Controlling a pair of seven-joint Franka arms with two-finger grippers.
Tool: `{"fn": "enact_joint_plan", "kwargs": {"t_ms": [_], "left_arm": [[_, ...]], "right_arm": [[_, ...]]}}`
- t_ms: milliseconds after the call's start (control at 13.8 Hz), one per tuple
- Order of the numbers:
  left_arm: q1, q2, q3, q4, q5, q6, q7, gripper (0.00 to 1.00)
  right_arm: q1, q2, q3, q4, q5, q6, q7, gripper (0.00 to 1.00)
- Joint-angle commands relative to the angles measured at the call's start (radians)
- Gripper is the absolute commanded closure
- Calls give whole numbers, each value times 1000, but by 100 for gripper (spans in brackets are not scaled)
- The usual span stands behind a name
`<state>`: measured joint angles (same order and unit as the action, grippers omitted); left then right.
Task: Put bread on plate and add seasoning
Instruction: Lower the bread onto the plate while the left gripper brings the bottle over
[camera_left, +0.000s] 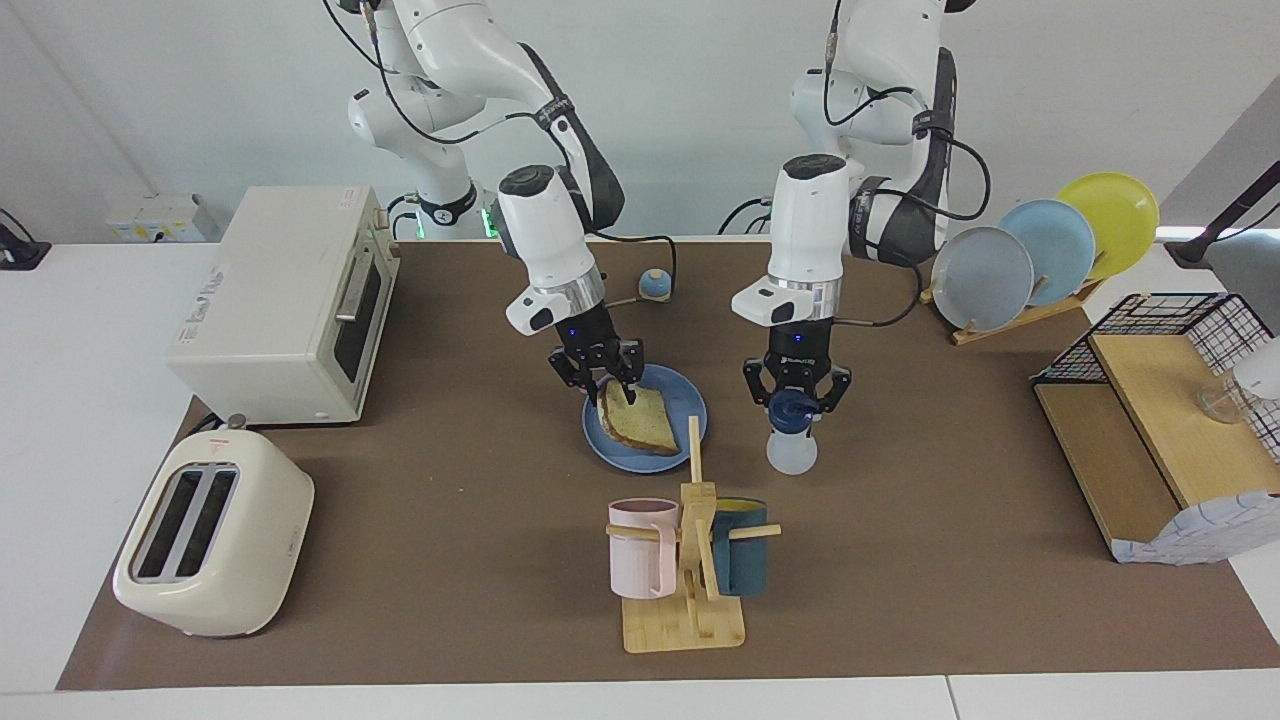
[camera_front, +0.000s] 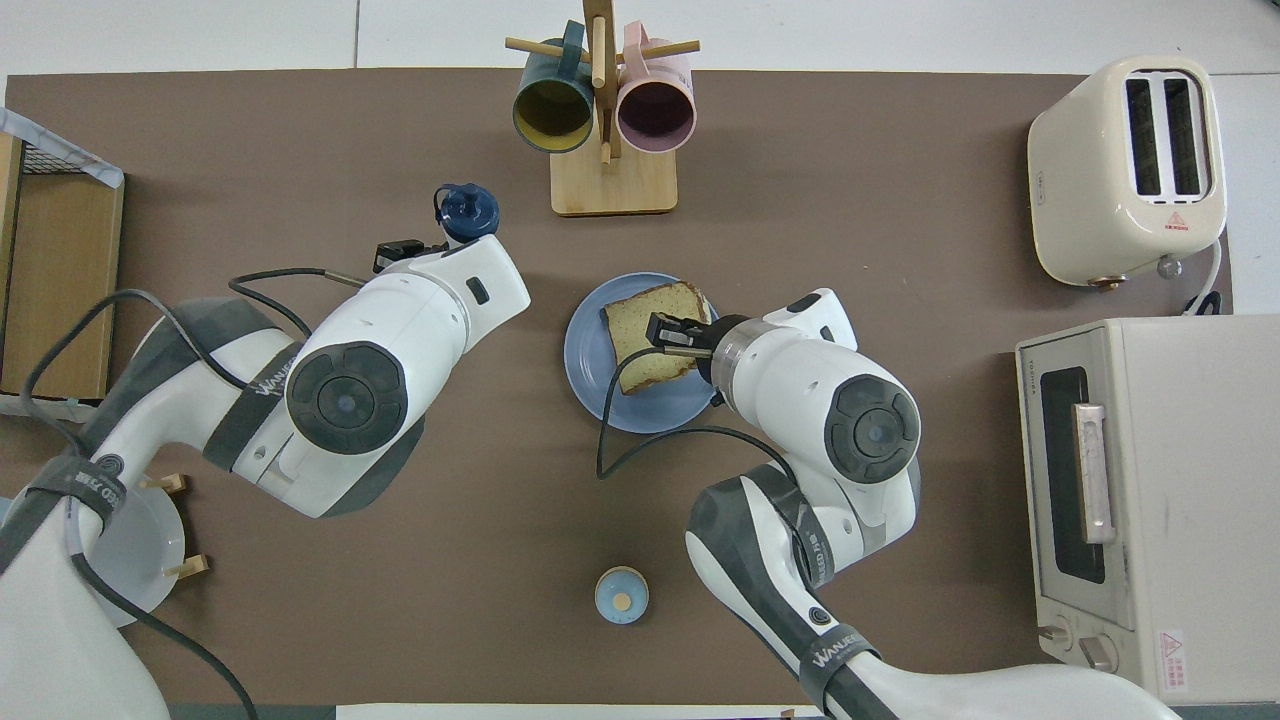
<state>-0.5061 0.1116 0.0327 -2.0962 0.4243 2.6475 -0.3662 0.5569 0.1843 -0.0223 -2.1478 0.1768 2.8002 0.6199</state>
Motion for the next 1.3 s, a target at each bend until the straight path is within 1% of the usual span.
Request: {"fn": "enact_joint_plan", "kwargs": {"t_ms": [0,72,144,217,289,361,433,506,650,722,867,939,1011,1228], "left_arm": [[-6,-52,10,-48,-72,-7,68,100],[1,-44,10,-35,-126,-15,132,100],[14,-40,10,2,-232,-85,271,100],[20,-27,16,87,-403,-224,494,100],[26,-21,25,143,-499,-310,639,100],[47,-29,27,166,-537,-373,740,100],[56,-38,26,166,-538,-398,777,100],[55,-55,23,160,-539,-408,815,100],[44,-82,16,154,-542,-475,929,100],[28,-113,13,130,-545,-506,975,100],[-2,-199,13,70,-549,-549,1051,100],[-3,-229,13,62,-593,-617,1172,100],[-2,-243,15,62,-613,-657,1238,100],[-11,-270,13,59,-618,-739,1302,100]], "right_arm": [[-12,-19,5,2,18,-19,-22,0],[-32,-17,4,15,17,-43,-54,0],[-60,-17,5,58,16,-123,-109,0],[-92,-16,4,154,15,-295,-176,0],[-115,-9,4,233,15,-429,-222,0],[-133,-6,5,285,16,-523,-244,0],[-144,-5,7,319,21,-577,-247,0],[-144,-8,8,341,36,-599,-247,0],[-127,-16,7,411,192,-683,-241,0],[-126,-19,8,448,240,-736,-235,0],[-126,-34,8,482,333,-800,-176,0],[-100,-55,10,483,390,-803,-120,0],[-89,-63,12,483,391,-804,-109,1],[-60,-112,31,486,391,-806,-47,28]]}}
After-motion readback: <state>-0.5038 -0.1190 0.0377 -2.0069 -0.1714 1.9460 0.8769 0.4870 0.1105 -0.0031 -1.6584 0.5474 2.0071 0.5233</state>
